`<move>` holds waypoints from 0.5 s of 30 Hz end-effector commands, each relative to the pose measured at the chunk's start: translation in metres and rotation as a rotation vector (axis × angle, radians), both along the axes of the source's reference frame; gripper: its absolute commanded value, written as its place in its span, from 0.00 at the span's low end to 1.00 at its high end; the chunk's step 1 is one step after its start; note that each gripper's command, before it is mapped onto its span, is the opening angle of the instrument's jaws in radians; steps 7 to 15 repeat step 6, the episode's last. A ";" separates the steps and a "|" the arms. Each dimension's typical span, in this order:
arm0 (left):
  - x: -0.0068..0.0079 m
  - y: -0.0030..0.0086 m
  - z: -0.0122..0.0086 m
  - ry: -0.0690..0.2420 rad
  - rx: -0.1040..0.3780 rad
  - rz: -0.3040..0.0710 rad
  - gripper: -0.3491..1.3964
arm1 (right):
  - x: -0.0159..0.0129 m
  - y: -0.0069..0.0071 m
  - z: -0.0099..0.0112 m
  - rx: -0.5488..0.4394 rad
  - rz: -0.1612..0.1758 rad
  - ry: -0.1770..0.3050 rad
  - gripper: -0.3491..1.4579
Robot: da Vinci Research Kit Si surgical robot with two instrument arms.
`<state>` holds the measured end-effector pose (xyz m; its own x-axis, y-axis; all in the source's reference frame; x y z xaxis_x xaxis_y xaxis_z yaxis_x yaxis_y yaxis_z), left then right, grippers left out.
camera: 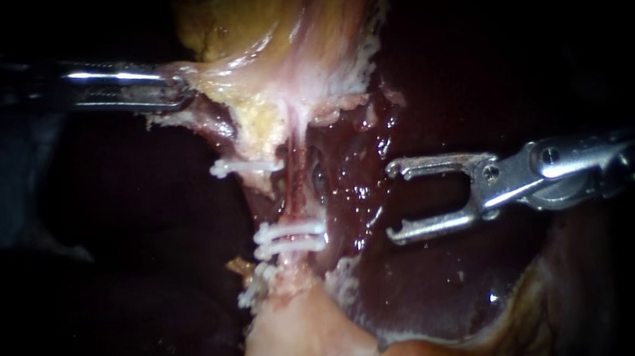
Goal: Going back second clip right tube
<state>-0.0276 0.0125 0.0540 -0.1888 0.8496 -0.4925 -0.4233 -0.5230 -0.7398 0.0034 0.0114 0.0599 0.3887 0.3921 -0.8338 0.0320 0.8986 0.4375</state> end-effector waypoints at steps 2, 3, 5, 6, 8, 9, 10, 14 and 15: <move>0.0000 0.0000 0.0000 0.001 0.000 0.000 0.00 | 0.0000 0.0000 0.0000 0.000 0.000 0.000 0.47; 0.0000 0.0001 0.0000 0.001 0.000 0.000 0.00 | 0.0000 0.0000 0.0000 0.000 0.000 0.000 0.47; 0.0001 0.0000 -0.0001 0.001 0.000 0.000 0.00 | 0.0000 0.0000 0.0000 0.000 0.000 0.000 0.47; 0.0001 0.0000 -0.0001 0.001 0.000 0.000 0.00 | 0.0001 0.0000 0.0000 0.000 0.000 0.000 0.47; 0.0001 0.0000 -0.0001 0.001 0.000 0.000 0.00 | 0.0001 0.0000 0.0000 0.000 0.000 0.000 0.47; 0.0001 0.0000 -0.0001 0.001 0.000 0.000 0.00 | 0.0001 0.0000 0.0000 0.000 0.000 0.000 0.47; 0.0001 0.0000 -0.0001 0.001 0.000 0.000 0.00 | 0.0001 0.0000 0.0000 0.000 0.000 0.000 0.47; 0.0001 0.0000 -0.0001 0.001 0.000 0.000 0.00 | 0.0001 0.0000 0.0000 0.000 0.000 0.000 0.47; 0.0001 0.0000 -0.0001 0.001 0.000 0.000 0.00 | 0.0001 0.0000 0.0000 0.000 0.000 0.000 0.47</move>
